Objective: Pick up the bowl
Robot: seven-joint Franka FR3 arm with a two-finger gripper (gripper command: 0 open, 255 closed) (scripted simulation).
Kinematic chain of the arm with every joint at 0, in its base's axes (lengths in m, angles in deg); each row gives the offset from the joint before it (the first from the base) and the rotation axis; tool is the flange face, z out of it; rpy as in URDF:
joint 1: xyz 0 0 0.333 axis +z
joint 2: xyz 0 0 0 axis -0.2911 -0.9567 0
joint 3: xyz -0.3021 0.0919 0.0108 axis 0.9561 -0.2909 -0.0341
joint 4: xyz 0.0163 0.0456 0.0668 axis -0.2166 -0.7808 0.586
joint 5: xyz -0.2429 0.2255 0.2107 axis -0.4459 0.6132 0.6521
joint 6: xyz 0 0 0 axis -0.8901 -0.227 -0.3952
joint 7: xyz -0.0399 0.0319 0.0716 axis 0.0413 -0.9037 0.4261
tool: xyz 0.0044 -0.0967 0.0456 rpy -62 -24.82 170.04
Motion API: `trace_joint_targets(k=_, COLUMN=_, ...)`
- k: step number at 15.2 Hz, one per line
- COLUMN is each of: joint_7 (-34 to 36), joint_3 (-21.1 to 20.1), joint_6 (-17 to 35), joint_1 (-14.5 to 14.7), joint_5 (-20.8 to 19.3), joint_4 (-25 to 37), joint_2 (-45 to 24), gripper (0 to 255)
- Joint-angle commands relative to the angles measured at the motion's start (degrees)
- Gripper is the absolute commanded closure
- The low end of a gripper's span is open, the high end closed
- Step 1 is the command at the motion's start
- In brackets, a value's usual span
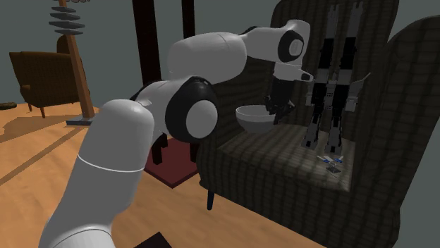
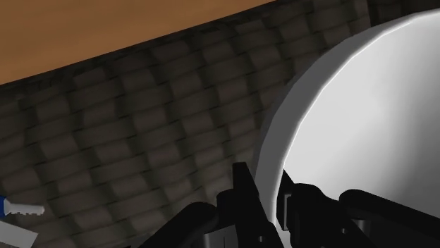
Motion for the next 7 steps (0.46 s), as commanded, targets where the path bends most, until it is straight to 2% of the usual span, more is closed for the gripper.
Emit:
trace_joint_targets(k=1, joint_7=0.3, joint_3=0.0, joint_6=-2.6, joint_1=-0.1, joint_5=0.1, joint_4=4.0, joint_2=-1.5, gripper=255)
trace_joint_targets(k=5, joint_7=1.2, joint_3=-0.3, joint_6=-9.3, joint_1=-0.4, joint_5=0.3, joint_4=16.0, joint_2=-6.6, gripper=255)
trace_joint_targets(k=7, joint_7=1.2, joint_3=-0.3, joint_6=-9.7, joint_1=-0.4, joint_5=0.3, joint_4=16.7, joint_2=-7.0, gripper=255)
